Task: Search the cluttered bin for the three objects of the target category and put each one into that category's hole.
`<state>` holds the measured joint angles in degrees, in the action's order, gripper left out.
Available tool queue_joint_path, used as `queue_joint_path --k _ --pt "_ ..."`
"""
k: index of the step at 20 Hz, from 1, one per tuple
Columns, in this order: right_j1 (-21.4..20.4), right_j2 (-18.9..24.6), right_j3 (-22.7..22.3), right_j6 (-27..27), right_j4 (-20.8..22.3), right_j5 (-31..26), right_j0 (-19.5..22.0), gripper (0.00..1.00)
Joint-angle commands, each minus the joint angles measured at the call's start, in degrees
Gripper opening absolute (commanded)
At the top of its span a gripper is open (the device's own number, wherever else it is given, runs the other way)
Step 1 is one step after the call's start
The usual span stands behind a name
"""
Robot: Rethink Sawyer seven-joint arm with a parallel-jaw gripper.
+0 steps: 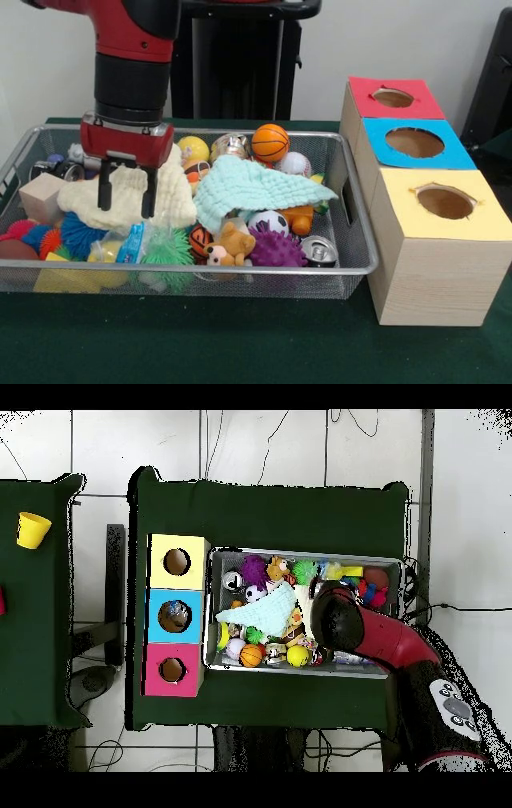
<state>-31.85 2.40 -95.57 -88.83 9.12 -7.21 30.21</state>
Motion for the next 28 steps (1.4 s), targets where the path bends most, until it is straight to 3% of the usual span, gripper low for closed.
queue_joint_path --k 1,3,5,8,10,19,23,28 --pt "-4.6 3.35 -5.86 -7.24 -0.69 -7.13 -2.3 1.0" --pt "-7.51 2.69 -5.29 -7.09 -1.56 -9.98 -3.66 1.0" --pt "-7.89 2.42 -4.7 -7.41 -1.77 -9.92 -4.15 1.0" --pt "-7.08 5.15 -5.77 -7.03 -0.74 -5.65 -2.02 1.0" --pt "-7.27 5.25 -6.47 -7.01 -0.85 -6.08 -1.77 1.0" --pt "-5.19 5.91 -2.09 -6.01 -1.96 -8.69 -1.22 1.0" --pt "-7.0 5.12 -1.02 -5.68 -2.92 -12.6 -2.23 1.0" --pt "-5.93 6.0 -1.68 -5.5 -3.15 -11.78 -1.26 1.0"
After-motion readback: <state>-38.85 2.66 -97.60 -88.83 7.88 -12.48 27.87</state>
